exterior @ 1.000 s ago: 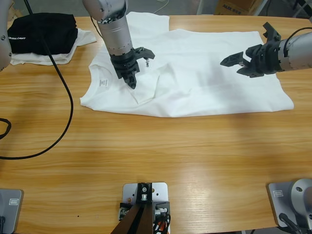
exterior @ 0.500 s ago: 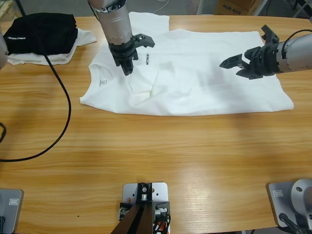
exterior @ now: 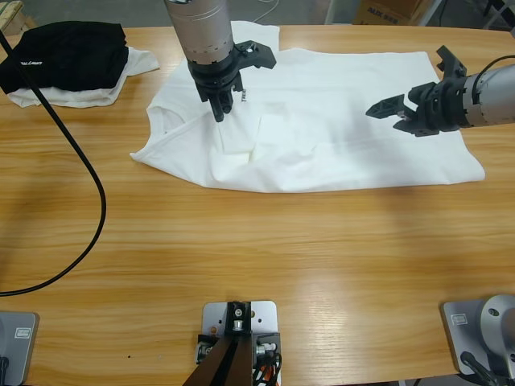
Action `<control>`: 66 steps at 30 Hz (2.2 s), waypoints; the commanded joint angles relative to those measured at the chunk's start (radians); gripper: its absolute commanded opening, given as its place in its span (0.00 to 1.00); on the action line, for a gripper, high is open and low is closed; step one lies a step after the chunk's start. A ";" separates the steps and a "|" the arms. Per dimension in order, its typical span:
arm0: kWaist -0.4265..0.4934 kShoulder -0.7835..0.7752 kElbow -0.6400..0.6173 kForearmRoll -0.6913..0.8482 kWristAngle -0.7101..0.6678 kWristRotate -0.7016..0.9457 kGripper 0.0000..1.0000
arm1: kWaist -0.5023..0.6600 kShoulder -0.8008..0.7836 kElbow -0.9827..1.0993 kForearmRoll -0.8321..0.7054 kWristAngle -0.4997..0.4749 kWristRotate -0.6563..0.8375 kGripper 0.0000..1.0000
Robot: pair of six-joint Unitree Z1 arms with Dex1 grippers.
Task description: Fold clothes
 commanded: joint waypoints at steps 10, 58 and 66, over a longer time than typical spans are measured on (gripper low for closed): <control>-0.007 0.004 0.037 0.102 0.025 -0.025 0.00 | 0.010 -0.011 0.035 -0.014 0.021 -0.011 0.75; -0.076 -0.184 0.431 0.153 0.110 -0.735 0.00 | 0.016 -0.032 0.066 -0.039 0.027 -0.011 0.75; -0.074 -0.179 0.412 0.153 0.188 -0.712 1.00 | 0.019 -0.030 0.068 -0.046 0.028 -0.011 0.75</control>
